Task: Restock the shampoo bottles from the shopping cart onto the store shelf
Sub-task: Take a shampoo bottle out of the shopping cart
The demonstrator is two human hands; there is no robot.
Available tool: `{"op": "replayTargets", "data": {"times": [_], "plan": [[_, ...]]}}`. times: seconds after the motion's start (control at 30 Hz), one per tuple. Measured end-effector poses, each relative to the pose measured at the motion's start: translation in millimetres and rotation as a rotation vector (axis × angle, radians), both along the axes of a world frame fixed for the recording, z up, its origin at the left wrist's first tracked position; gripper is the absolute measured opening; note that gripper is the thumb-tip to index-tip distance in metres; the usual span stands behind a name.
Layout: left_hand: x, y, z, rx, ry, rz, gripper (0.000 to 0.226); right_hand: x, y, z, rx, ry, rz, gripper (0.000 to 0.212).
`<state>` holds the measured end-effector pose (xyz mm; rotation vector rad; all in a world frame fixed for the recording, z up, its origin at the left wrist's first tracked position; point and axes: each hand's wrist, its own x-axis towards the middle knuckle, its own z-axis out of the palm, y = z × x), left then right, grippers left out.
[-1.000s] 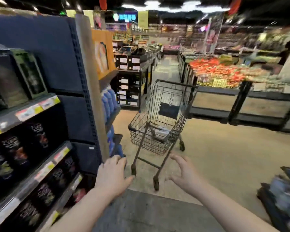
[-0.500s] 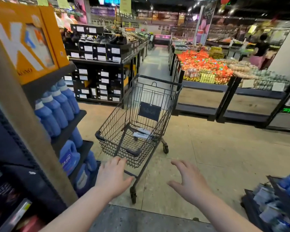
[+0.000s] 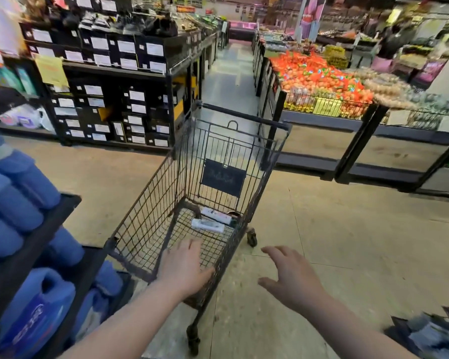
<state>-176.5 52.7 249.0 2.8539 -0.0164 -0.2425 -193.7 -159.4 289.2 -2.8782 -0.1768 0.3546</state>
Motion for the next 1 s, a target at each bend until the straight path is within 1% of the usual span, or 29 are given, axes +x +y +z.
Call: {"op": "replayTargets", "data": {"times": [0.13, 0.27, 0.5, 0.63, 0.77, 0.87, 1.0], "plan": [[67, 12, -9, -0.015, 0.049, 0.052, 0.082, 74, 21, -15, -0.023, 0.048, 0.041, 0.067], [122, 32, -20, 0.016, 0.07, 0.088, 0.082, 152, 50, -36, -0.039, 0.062, 0.125, 0.066], [219, 84, -48, 0.057, 0.113, 0.284, 0.088, 295, 98, -103, -0.113, 0.182, 0.322, 0.065], [292, 110, -67, 0.086, 0.143, 0.4, 0.09, 376, 118, -155, -0.223, 0.287, 0.414, 0.064], [366, 133, -97, 0.167, 0.125, 0.468, 0.095, 442, 124, -226, -0.303, 0.41, 0.451, 0.061], [411, 148, -121, 0.212, 0.114, 0.51, 0.1, 477, 129, -272, -0.33, 0.461, 0.449, 0.056], [442, 157, -155, 0.181, 0.138, 0.538, 0.098, 499, 133, -339, -0.36, 0.503, 0.47, 0.051]]}}
